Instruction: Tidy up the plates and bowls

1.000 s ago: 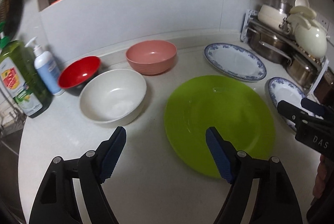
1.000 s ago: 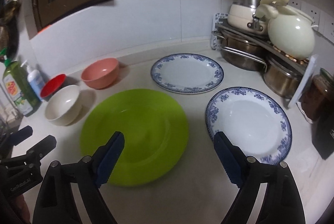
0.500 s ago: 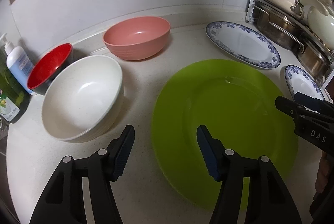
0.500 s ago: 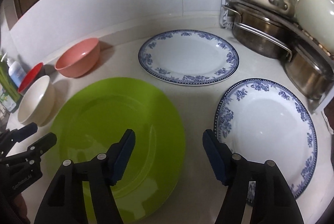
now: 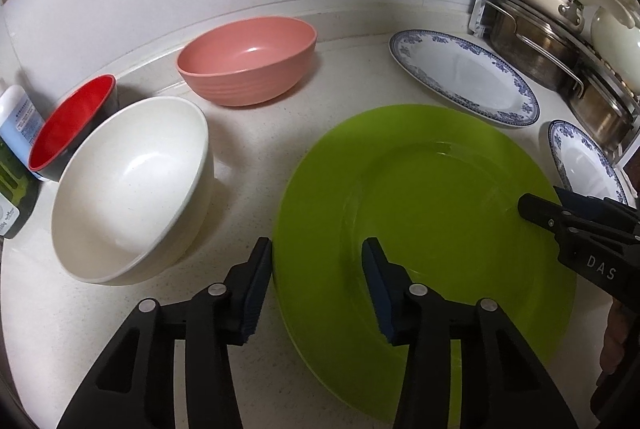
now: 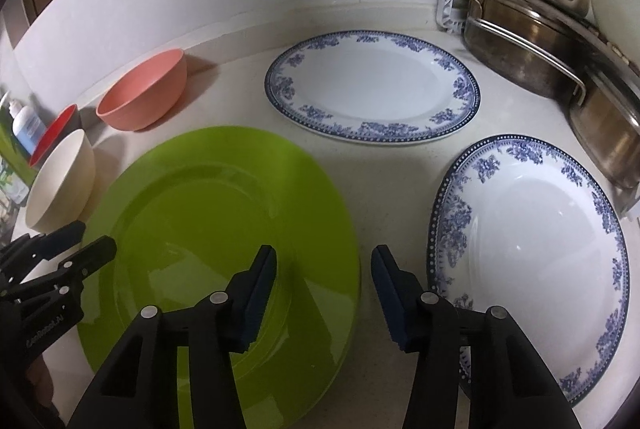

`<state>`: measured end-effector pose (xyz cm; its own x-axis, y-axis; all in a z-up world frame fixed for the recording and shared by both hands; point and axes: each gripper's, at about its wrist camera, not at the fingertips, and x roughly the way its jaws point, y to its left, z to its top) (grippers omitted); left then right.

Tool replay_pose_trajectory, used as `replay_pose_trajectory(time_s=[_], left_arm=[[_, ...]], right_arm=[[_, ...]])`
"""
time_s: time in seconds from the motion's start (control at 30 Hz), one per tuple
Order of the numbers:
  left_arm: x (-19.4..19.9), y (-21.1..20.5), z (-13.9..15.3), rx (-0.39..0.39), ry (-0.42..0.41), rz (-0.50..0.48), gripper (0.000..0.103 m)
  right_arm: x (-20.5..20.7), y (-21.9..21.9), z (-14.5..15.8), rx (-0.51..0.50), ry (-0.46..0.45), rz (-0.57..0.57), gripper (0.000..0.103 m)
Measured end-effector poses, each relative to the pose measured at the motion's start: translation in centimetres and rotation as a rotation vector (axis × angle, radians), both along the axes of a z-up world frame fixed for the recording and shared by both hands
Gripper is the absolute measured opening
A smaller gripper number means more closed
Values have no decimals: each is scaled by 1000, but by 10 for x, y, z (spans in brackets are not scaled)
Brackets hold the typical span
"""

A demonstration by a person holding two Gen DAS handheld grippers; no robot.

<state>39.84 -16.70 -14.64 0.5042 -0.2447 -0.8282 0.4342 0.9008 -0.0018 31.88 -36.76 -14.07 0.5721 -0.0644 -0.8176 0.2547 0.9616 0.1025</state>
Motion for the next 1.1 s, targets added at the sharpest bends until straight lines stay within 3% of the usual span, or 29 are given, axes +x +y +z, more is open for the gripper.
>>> replay_pose_trajectory(time_s=[0.2, 0.6, 1.1], left_arm=[[3, 2, -1, -4, 17, 6, 39], [-6, 8, 9, -6, -1, 6, 36], [-55, 60, 56, -17, -47, 79, 36]], right_arm=[[4, 3, -1, -2, 9, 18, 41], [2, 7, 3, -19, 47, 11, 40], [-28, 39, 48, -23, 21, 29, 40]])
